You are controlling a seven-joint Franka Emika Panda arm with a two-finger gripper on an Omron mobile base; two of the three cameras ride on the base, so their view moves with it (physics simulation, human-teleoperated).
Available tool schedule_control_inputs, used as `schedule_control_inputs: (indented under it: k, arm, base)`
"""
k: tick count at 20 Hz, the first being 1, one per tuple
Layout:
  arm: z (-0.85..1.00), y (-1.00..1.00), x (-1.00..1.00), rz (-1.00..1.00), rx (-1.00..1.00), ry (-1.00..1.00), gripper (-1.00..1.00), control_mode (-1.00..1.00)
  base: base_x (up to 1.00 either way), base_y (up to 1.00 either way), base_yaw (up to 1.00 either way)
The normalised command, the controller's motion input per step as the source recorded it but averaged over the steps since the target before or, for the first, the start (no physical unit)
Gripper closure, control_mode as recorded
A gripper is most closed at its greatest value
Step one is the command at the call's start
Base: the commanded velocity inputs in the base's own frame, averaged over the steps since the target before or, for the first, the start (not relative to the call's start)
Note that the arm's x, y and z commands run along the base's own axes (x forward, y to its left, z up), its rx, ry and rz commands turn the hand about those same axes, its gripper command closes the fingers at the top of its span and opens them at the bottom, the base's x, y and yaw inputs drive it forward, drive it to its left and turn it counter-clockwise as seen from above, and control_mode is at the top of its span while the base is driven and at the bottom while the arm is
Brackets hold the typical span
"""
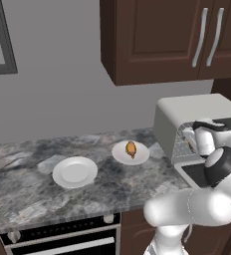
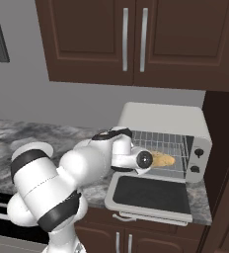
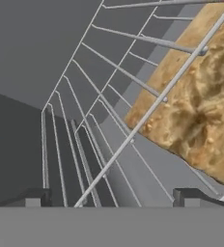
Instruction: Open the toaster oven door. Place the baguette on the bottom rack in the toaster oven and place the chicken drumstick on the top rack.
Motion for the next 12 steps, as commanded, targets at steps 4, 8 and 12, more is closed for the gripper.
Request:
schedule_control_inputs:
  k: [4,8,12]
  arm:
    - [-0.03,-0.14,0.13,0.04,0.00,0.00,-1.00,-1.00]
    - [-0.10,-0.10,0.20,0.05,0.00,-0.01,-1.00,-1.00]
    - [-0.07,0.03,0.24,0.04,0.01,-0.08,-1.00,-1.00]
  base:
    - [0.00,0.00,0.00]
    - [0.00,0.00,0.00]
    - [0.00,0.00,0.00]
